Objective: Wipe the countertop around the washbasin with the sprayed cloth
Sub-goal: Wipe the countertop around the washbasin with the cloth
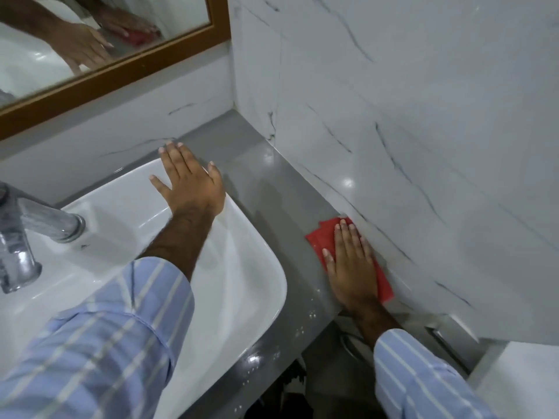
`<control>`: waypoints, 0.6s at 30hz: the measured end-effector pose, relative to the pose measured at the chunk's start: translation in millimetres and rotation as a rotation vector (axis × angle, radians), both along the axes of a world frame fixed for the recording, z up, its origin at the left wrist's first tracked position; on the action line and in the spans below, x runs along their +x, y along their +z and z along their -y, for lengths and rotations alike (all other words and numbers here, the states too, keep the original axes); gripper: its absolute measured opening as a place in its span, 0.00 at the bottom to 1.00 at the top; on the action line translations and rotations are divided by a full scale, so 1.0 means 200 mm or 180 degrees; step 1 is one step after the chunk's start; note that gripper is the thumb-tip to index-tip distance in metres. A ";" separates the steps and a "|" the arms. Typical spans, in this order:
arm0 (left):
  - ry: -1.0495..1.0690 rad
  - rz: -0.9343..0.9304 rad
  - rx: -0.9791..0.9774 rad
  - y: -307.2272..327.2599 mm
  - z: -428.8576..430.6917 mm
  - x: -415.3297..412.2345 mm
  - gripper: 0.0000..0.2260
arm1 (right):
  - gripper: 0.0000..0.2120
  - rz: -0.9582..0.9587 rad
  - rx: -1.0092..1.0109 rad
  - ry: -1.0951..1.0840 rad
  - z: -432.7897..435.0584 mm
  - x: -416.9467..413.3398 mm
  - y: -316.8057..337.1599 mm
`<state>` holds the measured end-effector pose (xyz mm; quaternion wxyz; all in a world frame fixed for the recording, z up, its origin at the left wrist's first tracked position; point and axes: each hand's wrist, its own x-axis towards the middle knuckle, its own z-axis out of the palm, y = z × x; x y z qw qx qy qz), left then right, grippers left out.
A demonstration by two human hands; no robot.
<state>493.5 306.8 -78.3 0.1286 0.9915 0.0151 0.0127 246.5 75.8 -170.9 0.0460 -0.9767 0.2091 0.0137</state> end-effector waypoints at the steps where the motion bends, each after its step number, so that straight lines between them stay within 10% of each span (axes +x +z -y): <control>1: -0.0001 -0.0031 -0.0037 0.00 0.00 0.00 0.34 | 0.32 0.0017 0.0077 0.0063 -0.07 0.01 0.01; 6: -0.0035 -0.0179 -0.0106 0.01 0.00 0.01 0.33 | 0.32 -0.0181 0.0461 0.1579 -0.34 -0.19 -0.02; 11: -0.0341 -0.0442 -0.0188 0.10 -0.02 -0.11 0.36 | 0.33 -0.0201 0.0556 0.1671 -0.36 -0.21 0.03; 18: -0.0655 -0.1564 -0.1271 0.16 -0.57 -1.19 0.38 | 0.34 -0.0256 0.0635 0.2050 -0.29 -0.19 0.05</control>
